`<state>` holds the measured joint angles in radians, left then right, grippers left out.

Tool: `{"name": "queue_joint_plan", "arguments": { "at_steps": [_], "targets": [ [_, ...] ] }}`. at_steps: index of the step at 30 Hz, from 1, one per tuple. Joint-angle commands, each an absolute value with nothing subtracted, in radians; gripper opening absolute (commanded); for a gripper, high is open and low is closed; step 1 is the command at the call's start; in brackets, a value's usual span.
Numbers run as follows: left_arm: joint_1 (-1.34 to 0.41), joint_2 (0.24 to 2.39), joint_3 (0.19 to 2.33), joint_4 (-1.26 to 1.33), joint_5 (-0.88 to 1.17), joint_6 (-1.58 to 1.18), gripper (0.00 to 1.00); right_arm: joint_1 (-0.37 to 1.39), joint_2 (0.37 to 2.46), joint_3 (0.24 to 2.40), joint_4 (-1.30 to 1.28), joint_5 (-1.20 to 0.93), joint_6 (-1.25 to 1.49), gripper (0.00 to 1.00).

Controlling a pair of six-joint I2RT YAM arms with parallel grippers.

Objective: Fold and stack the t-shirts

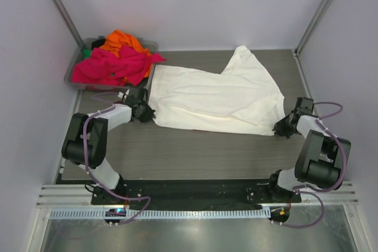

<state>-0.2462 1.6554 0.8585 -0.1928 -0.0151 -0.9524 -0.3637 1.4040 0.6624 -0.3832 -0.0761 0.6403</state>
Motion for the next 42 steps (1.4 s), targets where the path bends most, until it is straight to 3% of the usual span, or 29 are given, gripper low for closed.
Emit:
{"name": "queue_joint_plan", "arguments": {
  "at_steps": [1,6,8,10,13,15,19,23,28,31,33,34,35,37,38,39,41,42],
  "targets": [
    [-0.247,1.695,0.882,-0.262,-0.006,-0.962,0.0,-0.368,1.456,0.725,-0.374,-0.023,0.614,0.01],
    [-0.249,1.721,1.116,-0.491,0.015,-0.966,0.0,-0.368,1.63,0.98,-0.552,-0.026,0.621,0.01],
    [-0.245,1.761,1.301,-0.599,0.044,-0.95,0.0,-0.359,1.736,1.205,-0.678,-0.179,0.591,0.01],
    [-0.242,1.735,1.405,-0.647,0.042,-0.904,0.0,-0.348,1.662,1.392,-0.773,-0.154,0.575,0.01],
    [-0.238,1.645,1.508,-0.774,-0.101,-0.879,0.0,-0.359,1.547,1.497,-0.857,-0.057,0.563,0.01],
    [-0.236,1.513,1.403,-0.773,-0.132,-0.894,0.0,-0.383,1.482,1.467,-0.894,-0.061,0.554,0.01],
    [-0.236,1.321,1.061,-0.692,-0.065,-1.001,0.0,-0.454,1.344,1.078,-0.846,-0.055,0.549,0.01],
    [-0.235,1.171,0.662,-0.583,-0.02,-1.083,0.0,-0.554,1.23,0.84,-0.792,-0.055,0.577,0.01],
    [-0.235,1.077,0.525,-0.581,-0.018,-1.086,0.0,-0.618,1.181,0.778,-0.795,-0.063,0.595,0.01],
    [-0.235,1.051,0.505,-0.61,-0.023,-1.089,0.0,-0.633,1.134,0.775,-0.815,-0.06,0.62,0.12],
    [-0.235,1.039,0.489,-0.615,-0.021,-1.097,0.0,-0.638,1.129,0.769,-0.818,-0.071,0.623,0.27],
    [-0.235,1.034,0.483,-0.615,-0.018,-1.104,0.0,-0.638,1.126,0.762,-0.825,-0.069,0.624,0.37],
    [-0.235,1.026,0.476,-0.617,-0.015,-1.108,0.0,-0.643,1.123,0.758,-0.828,-0.071,0.626,0.61],
    [-0.235,1.008,0.466,-0.627,-0.012,-1.115,0.02,-0.647,1.111,0.752,-0.845,-0.075,0.63,0.83],
    [-0.235,1.0,0.465,-0.632,-0.009,-1.117,0.05,-0.647,1.089,0.749,-0.847,-0.074,0.635,0.89],
    [-0.236,0.988,0.465,-0.638,-0.005,-1.12,0.21,-0.65,1.077,0.75,-0.856,-0.069,0.637,0.92],
    [-0.236,0.936,0.468,-0.661,0.021,-1.118,0.38,-0.65,1.031,0.759,-0.865,-0.058,0.641,0.98],
    [-0.236,0.911,0.486,-0.675,0.018,-1.112,0.55,-0.65,1.017,0.781,-0.882,-0.055,0.643,0.98]
  ]
}}
